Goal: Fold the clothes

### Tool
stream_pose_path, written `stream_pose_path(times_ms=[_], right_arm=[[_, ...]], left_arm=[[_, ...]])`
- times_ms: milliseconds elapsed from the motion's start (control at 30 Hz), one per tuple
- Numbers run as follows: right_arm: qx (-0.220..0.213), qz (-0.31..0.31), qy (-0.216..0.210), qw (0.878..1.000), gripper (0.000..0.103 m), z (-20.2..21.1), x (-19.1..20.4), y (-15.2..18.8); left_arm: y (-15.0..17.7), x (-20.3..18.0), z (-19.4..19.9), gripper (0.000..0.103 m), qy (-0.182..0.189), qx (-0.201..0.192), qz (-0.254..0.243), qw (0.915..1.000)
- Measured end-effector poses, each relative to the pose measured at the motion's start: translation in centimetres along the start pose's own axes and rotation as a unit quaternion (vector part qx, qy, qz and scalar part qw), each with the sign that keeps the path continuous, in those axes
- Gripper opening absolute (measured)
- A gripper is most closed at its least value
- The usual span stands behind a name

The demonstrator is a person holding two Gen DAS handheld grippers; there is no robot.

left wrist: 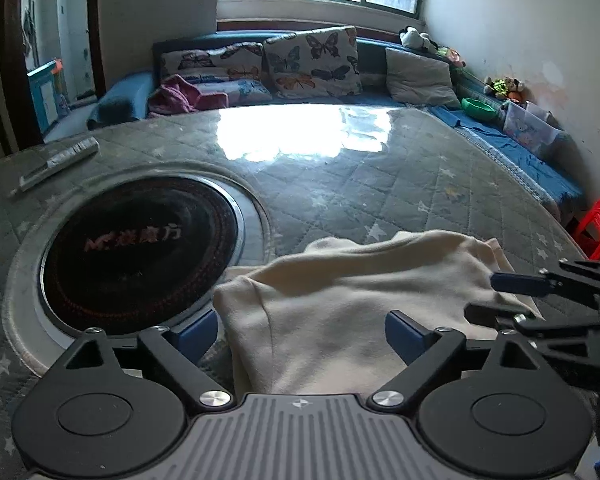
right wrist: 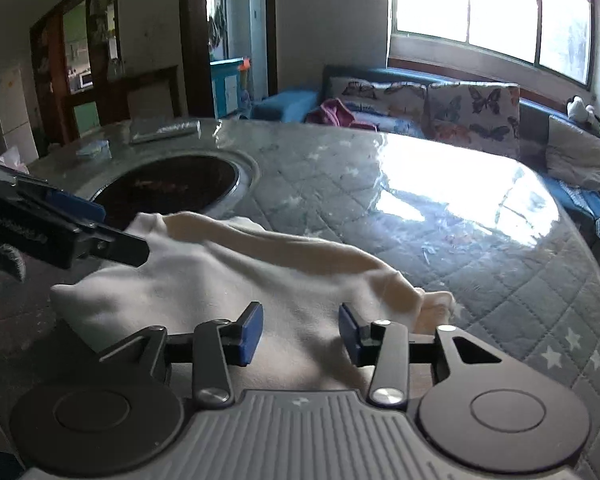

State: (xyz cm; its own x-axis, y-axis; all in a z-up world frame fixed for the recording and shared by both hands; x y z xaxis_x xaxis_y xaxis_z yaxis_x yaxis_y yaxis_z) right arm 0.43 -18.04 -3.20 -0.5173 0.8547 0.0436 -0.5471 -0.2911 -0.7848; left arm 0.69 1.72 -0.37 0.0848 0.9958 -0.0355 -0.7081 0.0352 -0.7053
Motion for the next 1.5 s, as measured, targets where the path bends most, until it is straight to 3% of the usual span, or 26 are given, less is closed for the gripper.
stream_pose_path(times_ms=[300, 567, 700, 1233, 1500], right_arm=[[0.006, -0.006, 0.005, 1.000, 0.058, 0.2, -0.2, 0.8], [0.014, -0.005, 0.000, 1.000, 0.068, -0.2, 0.6, 1.7], [0.009, -0.010, 0.001, 1.000, 0.082, 0.2, 0.7, 1.7], [-0.014, -0.035, 0.020, 0.999, 0.091, 1.7, -0.1, 1.6], [-0.033, -0.049, 0.042, 0.997, 0.096, 3.3, -1.3, 1.4]], left_arm=[[0.0, -0.4, 0.2, 0.103, -0.028, 0.003, -0.007, 0.9996], [1.1, -0.9, -0.7, 0.103, -0.052, 0.037, -0.014, 0.9979], [0.5, -1.2, -0.1, 0.103, -0.052, 0.030, -0.010, 0.9982], [-4.0, -5.2, 2.4, 0.103, 0.007, -0.061, -0.025, 0.9978], [-5.6, -8.3, 2.7, 0.103, 0.035, -0.078, -0.044, 0.9954]])
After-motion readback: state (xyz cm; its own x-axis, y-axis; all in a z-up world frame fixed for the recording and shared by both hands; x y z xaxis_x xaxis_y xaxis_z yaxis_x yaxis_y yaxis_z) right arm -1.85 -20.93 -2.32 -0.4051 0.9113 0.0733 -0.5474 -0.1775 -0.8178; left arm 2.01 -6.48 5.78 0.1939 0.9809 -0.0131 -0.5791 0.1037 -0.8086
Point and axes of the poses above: each gripper's, at about its wrist camera, not at the fingertips, and z roughly against the way its jaws point, x to its left, y to its underside, the point moved 3 cm from there along -z, roughly the way its jaws point, and after that the axes turned 2 degrees about -z, right-handed, at the moved point
